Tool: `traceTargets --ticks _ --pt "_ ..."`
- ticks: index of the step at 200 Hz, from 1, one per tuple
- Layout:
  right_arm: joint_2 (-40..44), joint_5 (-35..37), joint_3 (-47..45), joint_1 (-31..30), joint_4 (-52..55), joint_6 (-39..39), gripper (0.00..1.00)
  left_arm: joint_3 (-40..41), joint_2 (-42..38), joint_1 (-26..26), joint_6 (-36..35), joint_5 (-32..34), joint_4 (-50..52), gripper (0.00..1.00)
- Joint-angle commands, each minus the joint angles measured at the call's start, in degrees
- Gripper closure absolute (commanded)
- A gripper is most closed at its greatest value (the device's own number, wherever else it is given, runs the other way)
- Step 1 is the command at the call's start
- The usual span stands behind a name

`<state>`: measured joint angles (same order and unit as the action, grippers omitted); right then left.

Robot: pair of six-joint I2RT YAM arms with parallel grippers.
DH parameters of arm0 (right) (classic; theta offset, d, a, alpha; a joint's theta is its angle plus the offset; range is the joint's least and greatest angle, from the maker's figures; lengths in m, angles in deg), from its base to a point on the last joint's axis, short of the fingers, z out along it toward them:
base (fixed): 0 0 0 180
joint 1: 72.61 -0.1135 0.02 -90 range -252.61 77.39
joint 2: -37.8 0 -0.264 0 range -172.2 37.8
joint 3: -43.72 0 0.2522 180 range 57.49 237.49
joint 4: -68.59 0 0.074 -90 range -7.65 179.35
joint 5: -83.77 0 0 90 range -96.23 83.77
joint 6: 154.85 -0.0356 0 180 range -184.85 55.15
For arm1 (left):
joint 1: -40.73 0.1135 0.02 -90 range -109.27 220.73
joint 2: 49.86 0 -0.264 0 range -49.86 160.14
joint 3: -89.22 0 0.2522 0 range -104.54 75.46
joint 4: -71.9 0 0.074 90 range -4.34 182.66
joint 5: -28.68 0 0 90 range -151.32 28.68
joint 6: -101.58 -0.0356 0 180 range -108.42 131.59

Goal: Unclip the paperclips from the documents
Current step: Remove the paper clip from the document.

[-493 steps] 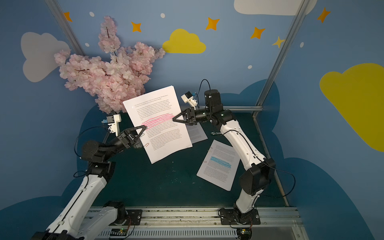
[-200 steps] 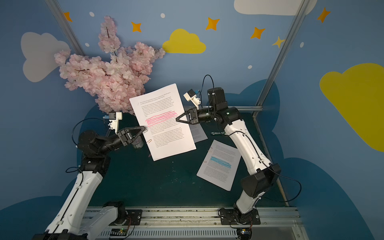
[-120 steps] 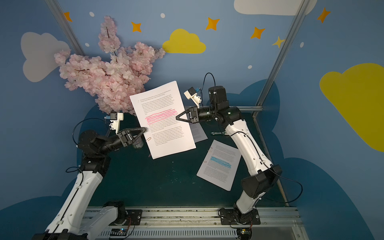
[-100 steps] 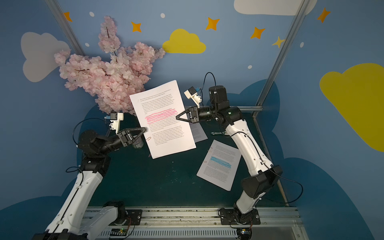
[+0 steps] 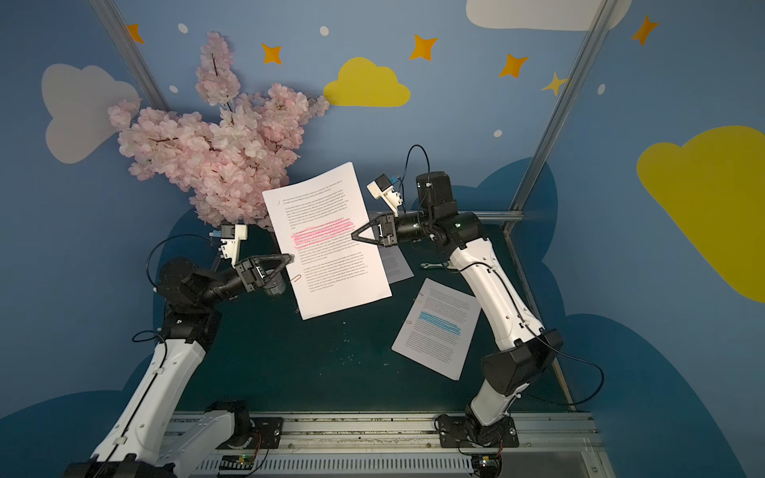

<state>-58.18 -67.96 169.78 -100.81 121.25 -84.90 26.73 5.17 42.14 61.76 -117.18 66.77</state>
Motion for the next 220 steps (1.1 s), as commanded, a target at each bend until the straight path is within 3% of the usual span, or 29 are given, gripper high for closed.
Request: traceTargets --ticks 1,51,220 --pt "1.59 -0.67 1.61 -0.18 1.40 1.69 1.00 -0.27 0.09 0.11 -0.68 -0.56 -0.61 0.86" --pt "1.77 0.36 1.43 -0.97 1.84 2.46 1.00 -0.29 0.09 0.13 -0.51 -0.72 -0.75 0.97" --pt "7.11 5.11 -2.14 3.94 4.32 6.93 1.00 2.87 -1.62 0.32 0.36 2.87 0.16 0.98"
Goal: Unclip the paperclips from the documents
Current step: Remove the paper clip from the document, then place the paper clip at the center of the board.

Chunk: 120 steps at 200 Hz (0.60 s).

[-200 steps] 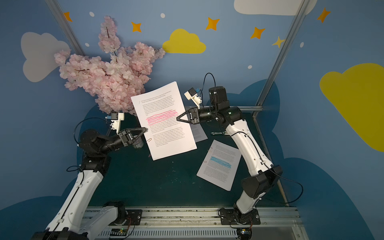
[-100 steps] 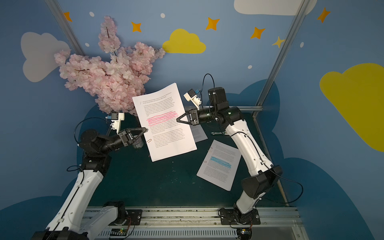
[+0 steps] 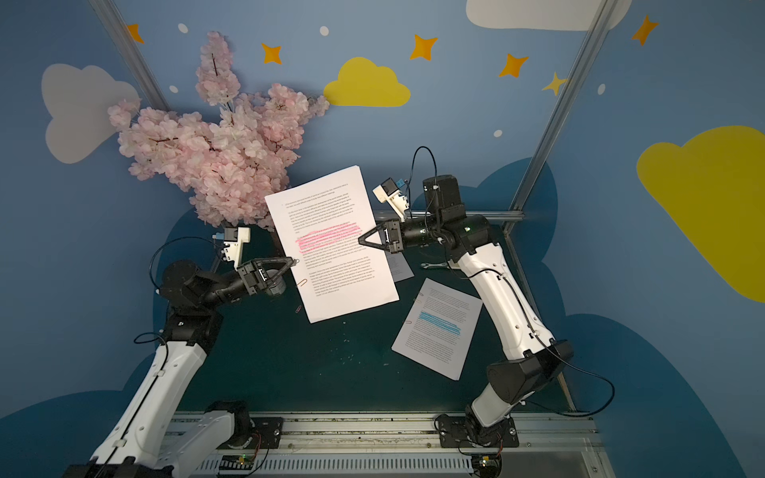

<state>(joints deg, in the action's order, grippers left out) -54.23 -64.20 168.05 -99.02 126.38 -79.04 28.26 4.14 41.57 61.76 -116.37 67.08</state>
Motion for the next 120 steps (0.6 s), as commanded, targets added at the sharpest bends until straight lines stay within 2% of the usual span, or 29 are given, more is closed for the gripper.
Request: traceTargets --ticks 1,61,81,98,120 --pt "3.16 1.32 -0.42 2.15 -0.85 1.04 1.00 1.37 -0.62 0.90 0.41 2.14 -0.23 0.98" --pt "3.26 1.37 -0.36 2.69 0.29 1.86 1.00 1.92 -0.38 0.99 -0.46 2.55 2.00 0.97" --pt "3.17 1.46 -0.50 2.78 0.93 1.89 1.00 1.22 -0.35 0.71 -8.32 3.69 15.73 0.97" --pt "2.83 1.81 -0.81 2.78 1.82 1.79 1.00 1.69 -0.04 -0.40 -15.84 8.75 28.67 0.97" --pt "2.73 1.77 -1.98 2.46 2.37 1.73 1.00 6.28 1.02 -1.14 -18.08 12.77 35.70 0.97"
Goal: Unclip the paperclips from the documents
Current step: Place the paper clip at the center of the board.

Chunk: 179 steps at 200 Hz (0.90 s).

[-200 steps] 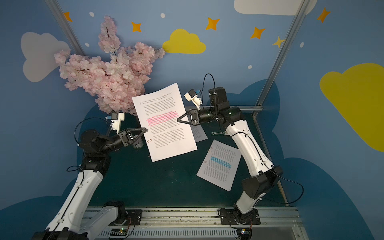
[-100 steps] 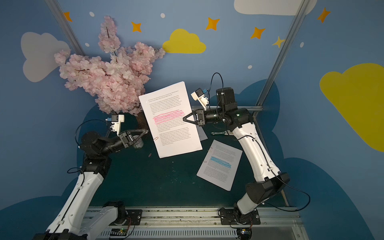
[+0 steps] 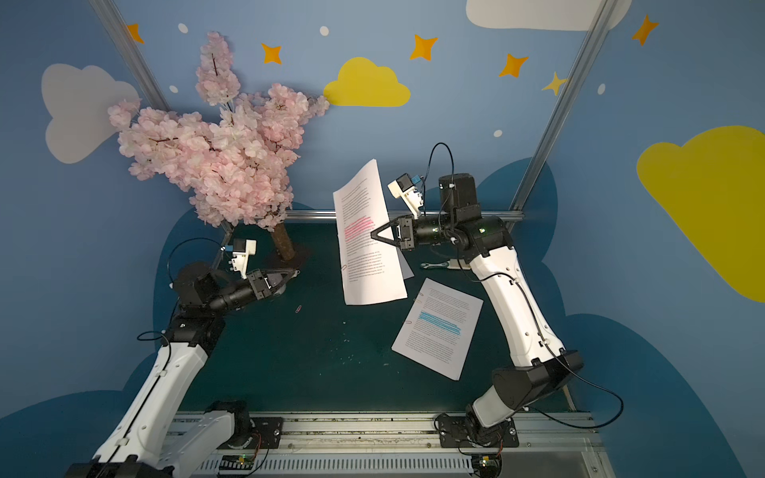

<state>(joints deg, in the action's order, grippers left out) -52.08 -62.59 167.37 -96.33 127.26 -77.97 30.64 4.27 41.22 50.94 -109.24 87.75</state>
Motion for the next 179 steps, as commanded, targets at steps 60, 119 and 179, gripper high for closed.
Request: traceTargets --ticks 60,119,179 --pt "0.71 1.81 -3.55 -3.02 3.11 1.12 1.00 12.54 7.81 -0.93 -2.40 20.28 22.95 0.96" --pt "1.16 3.77 -4.19 -5.39 6.33 1.92 1.00 5.52 27.37 -0.61 -8.95 24.38 24.58 0.96" --pt "2.26 5.19 -5.37 -6.77 5.81 0.65 1.00 3.60 30.70 -1.19 -13.27 32.90 23.77 0.87"
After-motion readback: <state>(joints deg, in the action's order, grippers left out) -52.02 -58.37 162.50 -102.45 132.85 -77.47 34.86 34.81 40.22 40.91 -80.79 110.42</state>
